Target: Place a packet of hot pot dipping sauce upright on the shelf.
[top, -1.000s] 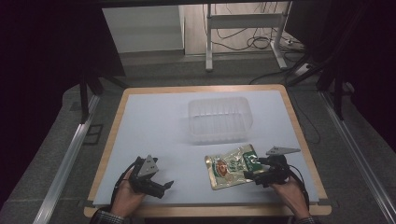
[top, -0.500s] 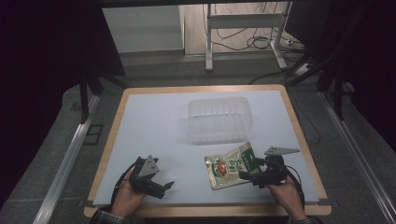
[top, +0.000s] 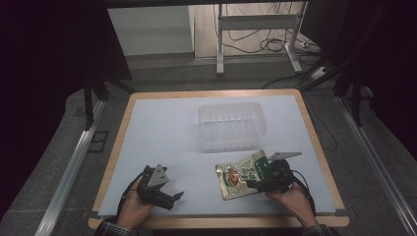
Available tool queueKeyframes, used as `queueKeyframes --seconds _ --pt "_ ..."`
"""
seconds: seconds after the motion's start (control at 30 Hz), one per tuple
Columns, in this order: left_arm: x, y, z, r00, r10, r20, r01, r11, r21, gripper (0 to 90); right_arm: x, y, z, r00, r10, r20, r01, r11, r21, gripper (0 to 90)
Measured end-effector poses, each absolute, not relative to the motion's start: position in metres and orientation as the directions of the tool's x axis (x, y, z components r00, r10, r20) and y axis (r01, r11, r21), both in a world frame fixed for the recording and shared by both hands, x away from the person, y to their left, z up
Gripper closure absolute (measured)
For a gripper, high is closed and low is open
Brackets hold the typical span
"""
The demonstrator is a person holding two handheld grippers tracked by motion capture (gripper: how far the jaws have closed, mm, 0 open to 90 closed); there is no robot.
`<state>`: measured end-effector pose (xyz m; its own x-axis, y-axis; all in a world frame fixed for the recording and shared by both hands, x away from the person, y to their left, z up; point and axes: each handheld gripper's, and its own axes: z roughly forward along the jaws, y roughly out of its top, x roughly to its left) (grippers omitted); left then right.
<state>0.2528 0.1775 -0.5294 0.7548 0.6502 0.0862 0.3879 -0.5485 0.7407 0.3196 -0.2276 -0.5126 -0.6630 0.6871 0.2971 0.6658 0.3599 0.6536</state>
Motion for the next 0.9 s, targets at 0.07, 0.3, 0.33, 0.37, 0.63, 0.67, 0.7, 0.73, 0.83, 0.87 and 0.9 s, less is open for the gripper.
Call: queueKeyframes --seconds 0.07,0.3,0.33,0.37,0.63,0.67,0.7,0.73,0.83,0.87,0.9 --pt "0.253 0.177 -0.529 0.755 0.65 0.086 0.388 -0.549 0.741 0.0 0.323 -0.227 -0.511 -0.651 0.706 0.279 0.668 0.358 0.652 14.9" --pt "0.253 0.177 -0.53 0.755 0.649 0.089 0.388 -0.551 0.739 0.0 0.33 -0.227 -0.509 -0.621 0.748 0.233 0.679 0.366 0.636 47.9" --pt "0.253 0.177 -0.53 0.755 0.65 0.089 0.388 -0.552 0.738 0.0 0.331 -0.227 -0.509 -0.617 0.754 0.228 0.684 0.37 0.629 52.5" --pt "0.253 0.177 -0.53 0.755 0.65 0.089 0.388 -0.552 0.738 0.0 0.332 -0.227 -0.51 -0.612 0.759 0.221 0.687 0.372 0.624 56.4" --pt "0.253 0.177 -0.53 0.754 0.651 0.091 0.388 -0.552 0.738 0.0 0.336 -0.227 -0.51 -0.601 0.772 0.205 0.693 0.377 0.614 81.2" --pt "0.253 0.177 -0.53 0.753 0.651 0.091 0.389 -0.552 0.738 0.0 0.336 -0.228 -0.509 -0.599 0.772 0.214 0.698 0.372 0.612 83.2" --pt "0.253 0.177 -0.53 0.753 0.652 0.091 0.389 -0.552 0.738 0.0 0.337 -0.228 -0.509 -0.591 0.774 0.228 0.708 0.362 0.607 84.9" --pt "0.253 0.177 -0.53 0.753 0.652 0.091 0.389 -0.552 0.738 0.0 0.337 -0.228 -0.508 -0.583 0.776 0.239 0.718 0.354 0.6 86.0" --pt "0.253 0.177 -0.53 0.751 0.654 0.092 0.389 -0.551 0.738 0.0 0.337 -0.227 -0.507 -0.572 0.78 0.252 0.729 0.343 0.593 88.6" --pt "0.253 0.177 -0.53 0.751 0.654 0.092 0.389 -0.551 0.738 0.0 0.337 -0.227 -0.507 -0.572 0.78 0.252 0.729 0.343 0.593 88.6" --pt "0.253 0.177 -0.53 0.749 0.656 0.093 0.39 -0.551 0.738 0.0 0.336 -0.227 -0.505 -0.57 0.782 0.254 0.729 0.339 0.594 88.9"
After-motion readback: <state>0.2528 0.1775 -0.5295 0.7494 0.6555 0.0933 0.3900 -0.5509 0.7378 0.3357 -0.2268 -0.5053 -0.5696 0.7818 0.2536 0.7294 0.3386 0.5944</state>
